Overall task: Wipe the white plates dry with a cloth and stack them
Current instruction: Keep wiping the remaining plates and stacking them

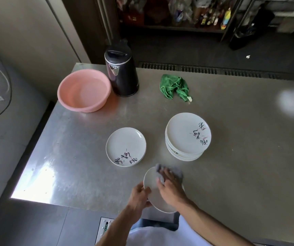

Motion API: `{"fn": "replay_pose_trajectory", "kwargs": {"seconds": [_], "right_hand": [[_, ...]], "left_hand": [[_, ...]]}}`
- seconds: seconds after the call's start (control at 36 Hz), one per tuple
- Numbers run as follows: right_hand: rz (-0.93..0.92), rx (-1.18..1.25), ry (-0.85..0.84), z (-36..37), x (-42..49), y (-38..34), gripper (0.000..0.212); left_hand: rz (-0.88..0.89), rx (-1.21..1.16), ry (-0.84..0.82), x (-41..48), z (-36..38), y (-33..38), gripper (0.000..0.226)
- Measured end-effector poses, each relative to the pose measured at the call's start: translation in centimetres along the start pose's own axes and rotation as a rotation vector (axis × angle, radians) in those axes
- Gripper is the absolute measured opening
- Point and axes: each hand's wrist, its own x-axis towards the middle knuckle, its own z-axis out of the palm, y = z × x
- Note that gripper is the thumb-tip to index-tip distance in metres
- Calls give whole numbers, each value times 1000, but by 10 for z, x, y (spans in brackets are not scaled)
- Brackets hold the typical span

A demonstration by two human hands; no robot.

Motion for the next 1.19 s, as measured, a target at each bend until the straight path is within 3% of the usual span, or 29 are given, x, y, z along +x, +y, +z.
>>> {"fn": "replay_pose_trajectory", "kwargs": {"seconds": [0.03, 0.08, 0.22, 0.28, 0.36, 0.47, 0.58, 0.72, 0.78, 0.89, 0.97, 1.06, 1.14, 1.19], "right_hand": [[125, -45, 11, -3, 2, 0, 53], [185, -48, 0, -4, 3, -2, 54], [79, 269, -54, -11, -9, -12, 49], [-10, 486, -103, -18, -15, -21, 42], [-122, 581, -182, -20, -18, -29, 40], [-64, 422, -139, -19, -9, -16, 41], [-78, -93, 29, -11, 1, -1, 49], [-288, 97, -92, -4, -4, -1, 55], [-230, 9, -50, -6, -1, 5, 54], [71, -96, -12, -14, 5, 4, 55], [55, -136, 38, -15, 2, -3, 54], [-102, 81, -12, -17, -3, -9, 49], [-109, 426, -146, -20, -13, -17, 48], [-150, 420, -180, -20, -14, -18, 47]], "left_hand": [[-12, -27, 28, 1, 0, -1, 34], [-41, -93, 100, 4, 0, -3, 33], [-57, -77, 263, 9, 2, 3, 17], [-52, -41, 257, 11, 0, 6, 16], [-61, -23, 187, 5, -2, 9, 14], [-68, 7, 39, -2, -2, 9, 35], [-65, -5, 17, -9, 3, 11, 31], [-24, -35, -16, -8, 10, 12, 29], [-22, -45, -2, -7, 11, 11, 30], [-51, -114, 85, 1, 13, 1, 33], [-72, -183, 127, 3, 12, 0, 29], [-49, -119, 204, 6, 8, 5, 14], [-27, -69, 212, 6, 5, 4, 4], [-17, -77, 159, 5, 3, 0, 11]]}}
